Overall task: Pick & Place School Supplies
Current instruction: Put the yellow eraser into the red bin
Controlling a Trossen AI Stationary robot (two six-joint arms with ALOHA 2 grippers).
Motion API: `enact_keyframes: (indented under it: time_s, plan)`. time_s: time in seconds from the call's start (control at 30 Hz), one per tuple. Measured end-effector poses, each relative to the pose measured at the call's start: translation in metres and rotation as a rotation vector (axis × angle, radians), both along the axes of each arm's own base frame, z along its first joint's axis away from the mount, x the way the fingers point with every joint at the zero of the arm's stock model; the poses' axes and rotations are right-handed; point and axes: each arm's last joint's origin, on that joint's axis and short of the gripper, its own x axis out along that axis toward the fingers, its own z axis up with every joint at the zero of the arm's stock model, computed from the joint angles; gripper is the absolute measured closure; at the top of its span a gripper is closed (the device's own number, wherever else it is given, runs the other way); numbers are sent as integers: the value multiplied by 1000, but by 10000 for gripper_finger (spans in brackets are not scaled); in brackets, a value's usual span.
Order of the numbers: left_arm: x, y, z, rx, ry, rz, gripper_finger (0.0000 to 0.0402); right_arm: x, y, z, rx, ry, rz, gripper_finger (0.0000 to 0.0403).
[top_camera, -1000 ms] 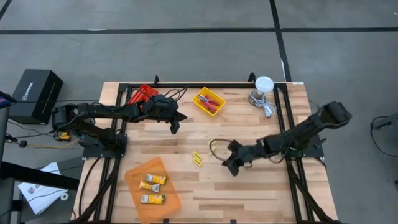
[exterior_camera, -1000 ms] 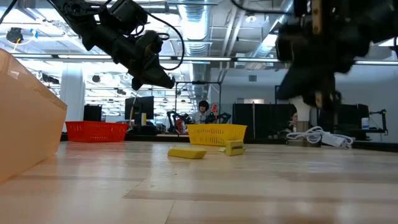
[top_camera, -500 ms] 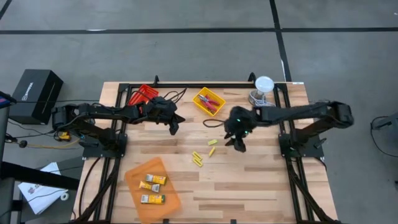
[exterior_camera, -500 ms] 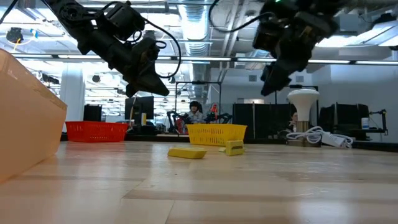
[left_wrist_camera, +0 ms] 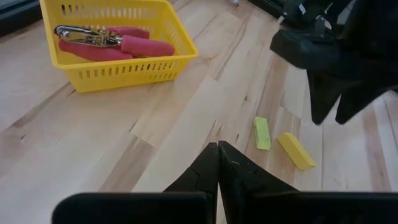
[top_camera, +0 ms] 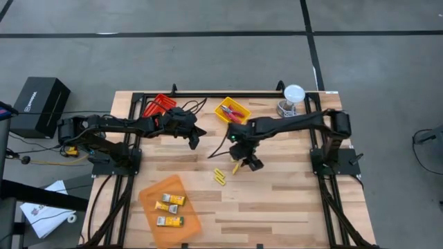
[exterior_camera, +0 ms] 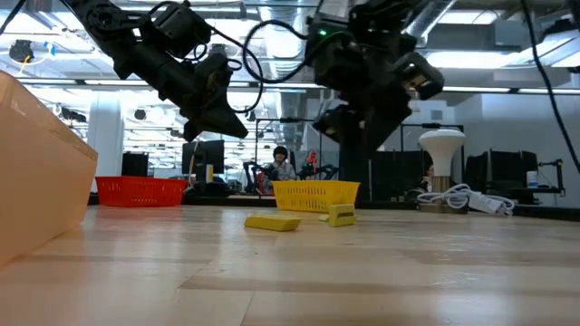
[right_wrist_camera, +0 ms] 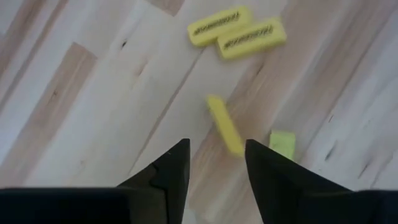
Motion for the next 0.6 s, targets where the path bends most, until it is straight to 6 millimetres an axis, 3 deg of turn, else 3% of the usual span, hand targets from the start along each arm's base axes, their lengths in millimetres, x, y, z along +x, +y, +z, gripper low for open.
enact_keyframes:
  time_s: [0.2, 0.6]
  plan:
    - [0, 0, 0, 6, 2, -5, 402, 21, 7, -1, -20, -24, 77, 247]
    - [0, 0, 0, 30, 8, -21, 401, 26, 19, -11, -38, 10, 155, 238]
